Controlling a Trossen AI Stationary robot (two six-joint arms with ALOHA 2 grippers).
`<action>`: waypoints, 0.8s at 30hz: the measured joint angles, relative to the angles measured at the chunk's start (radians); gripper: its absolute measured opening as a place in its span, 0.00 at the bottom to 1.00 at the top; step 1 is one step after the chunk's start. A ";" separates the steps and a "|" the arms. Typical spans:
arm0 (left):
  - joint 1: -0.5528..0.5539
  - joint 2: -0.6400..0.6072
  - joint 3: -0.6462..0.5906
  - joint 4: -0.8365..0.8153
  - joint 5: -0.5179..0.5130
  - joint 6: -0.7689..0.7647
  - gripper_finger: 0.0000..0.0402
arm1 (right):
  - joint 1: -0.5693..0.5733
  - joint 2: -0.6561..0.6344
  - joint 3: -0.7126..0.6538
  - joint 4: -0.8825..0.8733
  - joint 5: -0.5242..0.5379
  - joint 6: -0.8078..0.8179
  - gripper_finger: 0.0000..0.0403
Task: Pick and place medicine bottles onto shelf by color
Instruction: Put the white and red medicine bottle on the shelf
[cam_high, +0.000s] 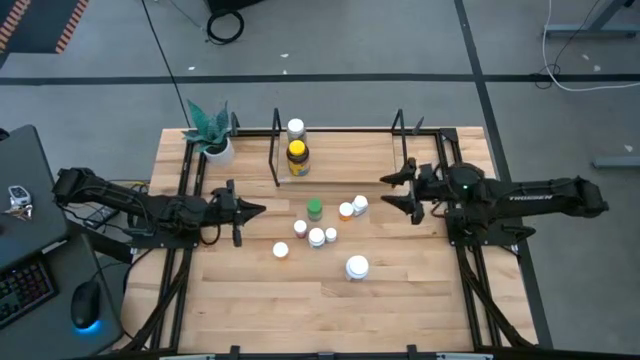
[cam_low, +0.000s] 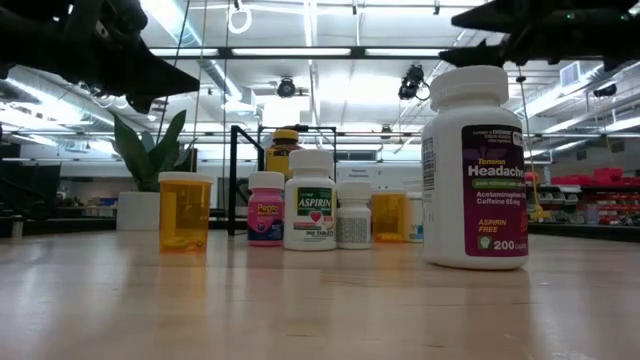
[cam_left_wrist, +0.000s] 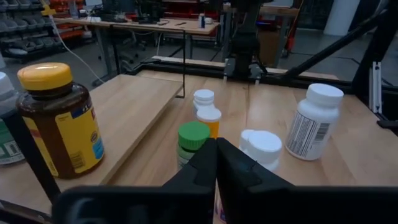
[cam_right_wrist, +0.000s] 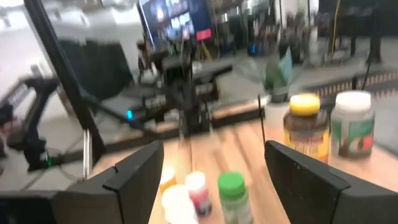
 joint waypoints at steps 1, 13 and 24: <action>0.000 0.000 0.000 0.000 0.000 0.000 0.05 | 0.007 0.017 0.012 -0.024 0.000 0.000 0.72; 0.059 0.000 0.000 -0.001 -0.001 0.005 0.03 | 0.117 0.172 0.191 -0.354 0.039 -0.012 0.72; 0.066 0.000 0.000 -0.002 -0.001 0.005 0.06 | 0.233 0.335 0.369 -0.577 0.163 -0.015 0.73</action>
